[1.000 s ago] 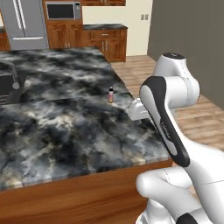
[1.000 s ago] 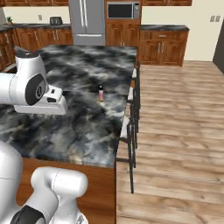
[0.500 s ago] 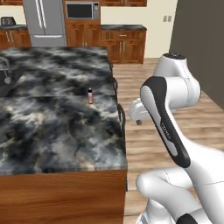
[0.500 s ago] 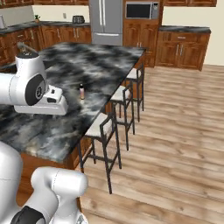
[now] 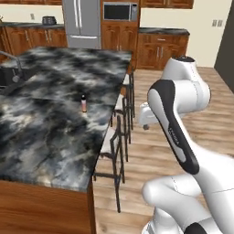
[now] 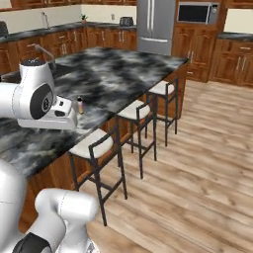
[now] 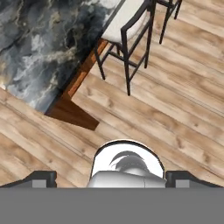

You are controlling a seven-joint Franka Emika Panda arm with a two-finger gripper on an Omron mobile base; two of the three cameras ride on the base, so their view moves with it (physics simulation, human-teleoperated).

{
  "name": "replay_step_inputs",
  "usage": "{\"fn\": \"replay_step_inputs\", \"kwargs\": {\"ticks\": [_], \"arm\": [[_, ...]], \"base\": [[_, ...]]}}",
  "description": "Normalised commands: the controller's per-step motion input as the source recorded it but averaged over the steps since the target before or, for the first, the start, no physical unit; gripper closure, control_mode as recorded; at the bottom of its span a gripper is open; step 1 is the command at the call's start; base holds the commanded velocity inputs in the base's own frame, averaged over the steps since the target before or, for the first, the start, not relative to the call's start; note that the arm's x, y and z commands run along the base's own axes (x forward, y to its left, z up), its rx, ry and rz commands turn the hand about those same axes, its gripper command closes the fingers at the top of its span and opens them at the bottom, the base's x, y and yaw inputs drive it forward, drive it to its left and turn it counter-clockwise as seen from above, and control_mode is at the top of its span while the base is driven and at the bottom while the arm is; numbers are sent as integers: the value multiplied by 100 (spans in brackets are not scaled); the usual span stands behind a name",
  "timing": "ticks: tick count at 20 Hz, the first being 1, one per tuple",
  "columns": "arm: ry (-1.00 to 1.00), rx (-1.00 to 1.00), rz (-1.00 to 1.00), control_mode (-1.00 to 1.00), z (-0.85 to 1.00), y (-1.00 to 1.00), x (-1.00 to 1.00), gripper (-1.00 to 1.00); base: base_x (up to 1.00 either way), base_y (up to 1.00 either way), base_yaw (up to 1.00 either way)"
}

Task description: Place the large bottle from the dining counter next to the other large bottle outside the sink, and place the small bottle from the dining counter next to the other small bottle inside the sink.

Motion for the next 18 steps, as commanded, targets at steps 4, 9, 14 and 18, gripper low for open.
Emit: {"fn": "replay_step_inputs", "kwargs": {"ticks": [4,9,14,18], "arm": [[0,0,0,100,0,0,0,-100],[0,0,0,100,0,0,0,-100],[0,0,0,100,0,0,0,-100],[0,0,0,100,0,0,0,-100]], "base": [[39,-83,55],[47,-83,59],[55,-93,57],[28,-100,43]]}}
